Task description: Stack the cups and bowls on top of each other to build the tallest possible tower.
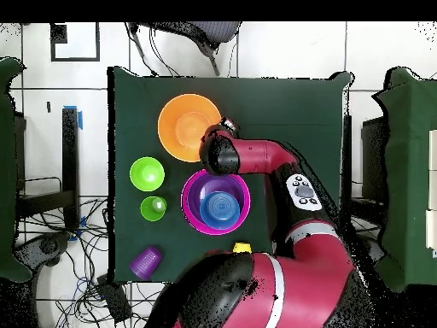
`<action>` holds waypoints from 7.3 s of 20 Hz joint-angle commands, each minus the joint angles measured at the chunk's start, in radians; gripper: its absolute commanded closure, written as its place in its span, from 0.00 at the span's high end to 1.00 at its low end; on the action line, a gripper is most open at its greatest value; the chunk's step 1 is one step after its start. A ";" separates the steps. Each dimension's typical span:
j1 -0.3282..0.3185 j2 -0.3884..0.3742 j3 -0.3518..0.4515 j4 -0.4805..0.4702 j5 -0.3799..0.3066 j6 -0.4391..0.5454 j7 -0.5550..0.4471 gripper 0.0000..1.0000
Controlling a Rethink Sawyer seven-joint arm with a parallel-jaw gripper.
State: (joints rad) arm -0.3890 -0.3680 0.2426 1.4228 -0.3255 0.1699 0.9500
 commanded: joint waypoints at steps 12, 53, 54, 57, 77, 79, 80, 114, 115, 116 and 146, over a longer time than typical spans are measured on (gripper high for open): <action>-0.063 0.029 0.093 0.048 0.000 0.240 0.021 0.00; -0.463 -0.068 0.565 0.244 0.089 0.303 0.013 0.00; -0.471 -0.066 0.573 0.247 0.087 0.300 0.014 0.00; -0.485 -0.061 0.591 0.252 0.077 0.292 0.018 0.00; -0.563 -0.057 0.710 0.239 0.050 0.316 -0.015 0.00; -0.560 -0.061 0.712 0.232 0.057 0.334 -0.011 0.00; -0.555 -0.063 0.707 0.229 0.064 0.356 -0.009 0.00; -0.486 -0.127 0.629 0.136 0.104 0.851 -0.063 0.00; -0.455 -0.135 0.602 0.108 0.087 0.903 -0.059 0.00; -0.444 -0.133 0.592 0.100 0.076 0.921 -0.059 0.00; -0.437 -0.141 0.589 0.069 -0.065 1.101 -0.132 0.00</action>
State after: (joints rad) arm -0.8666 -0.5035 0.9064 1.5691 -0.3052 1.0992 0.9494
